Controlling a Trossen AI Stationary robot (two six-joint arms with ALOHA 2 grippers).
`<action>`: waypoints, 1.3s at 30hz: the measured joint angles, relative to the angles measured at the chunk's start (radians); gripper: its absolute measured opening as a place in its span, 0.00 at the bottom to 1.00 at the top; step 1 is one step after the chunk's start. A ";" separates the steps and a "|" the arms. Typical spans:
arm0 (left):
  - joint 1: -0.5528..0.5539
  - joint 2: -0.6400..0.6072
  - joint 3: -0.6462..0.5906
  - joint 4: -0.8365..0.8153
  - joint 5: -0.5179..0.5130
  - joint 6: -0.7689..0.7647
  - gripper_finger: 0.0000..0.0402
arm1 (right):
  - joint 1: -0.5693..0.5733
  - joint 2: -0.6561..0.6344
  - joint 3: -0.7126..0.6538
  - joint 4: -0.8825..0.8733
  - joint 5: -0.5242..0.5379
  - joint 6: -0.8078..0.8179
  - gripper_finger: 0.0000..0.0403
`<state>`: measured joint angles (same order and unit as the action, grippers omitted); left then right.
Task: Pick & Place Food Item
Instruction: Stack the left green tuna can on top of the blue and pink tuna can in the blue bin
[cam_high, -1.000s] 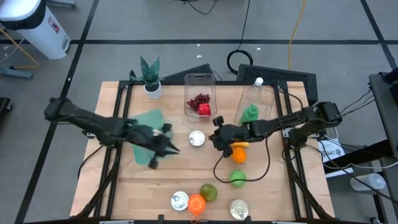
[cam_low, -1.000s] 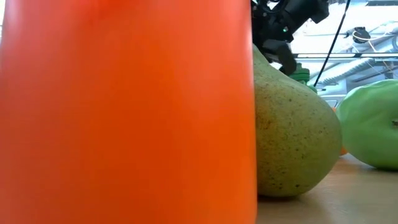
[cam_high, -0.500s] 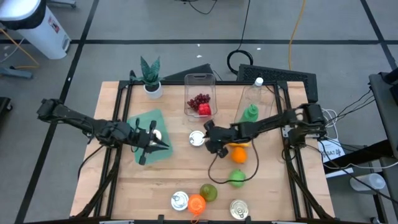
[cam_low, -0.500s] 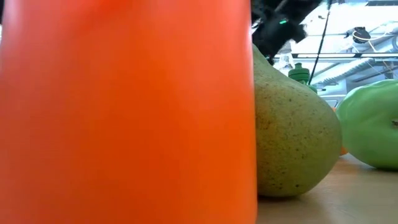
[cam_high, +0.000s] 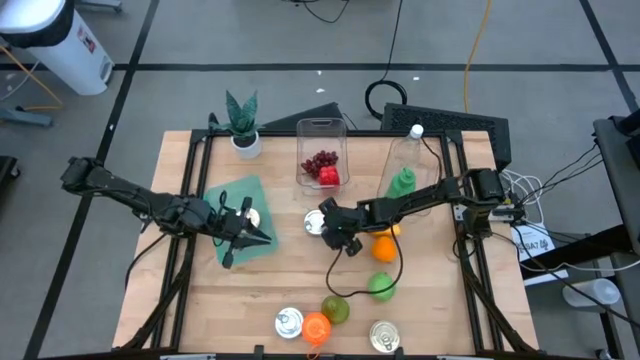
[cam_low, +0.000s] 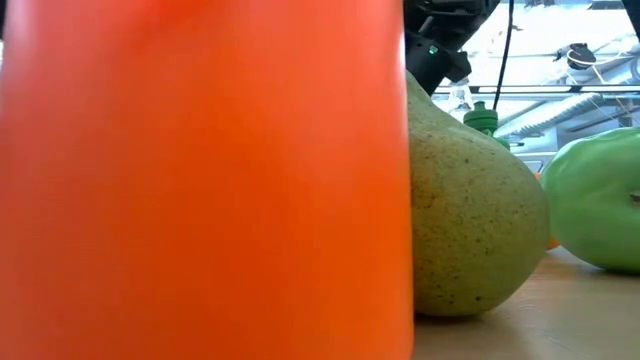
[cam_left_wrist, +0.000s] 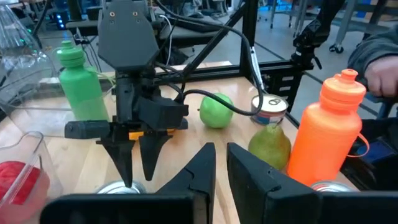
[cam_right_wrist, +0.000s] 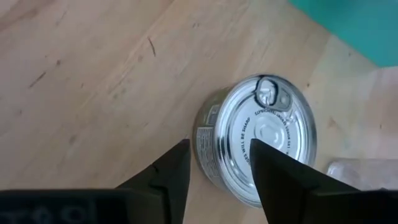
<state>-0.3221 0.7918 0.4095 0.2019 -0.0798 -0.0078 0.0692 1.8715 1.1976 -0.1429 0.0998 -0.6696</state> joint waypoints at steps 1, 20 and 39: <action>0.000 0.000 0.000 0.002 -0.003 -0.001 0.13 | -0.001 0.006 0.000 0.003 0.000 -0.004 0.37; 0.000 0.000 0.000 0.013 -0.007 -0.033 0.13 | -0.016 0.072 0.004 0.023 0.002 0.002 0.16; 0.001 0.021 0.002 0.008 -0.088 0.014 0.13 | -0.009 -0.011 0.017 -0.078 -0.056 0.094 0.00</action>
<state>-0.3214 0.8125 0.4114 0.2100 -0.1681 0.0058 0.0605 1.8601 1.2146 -0.2210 0.0442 -0.5758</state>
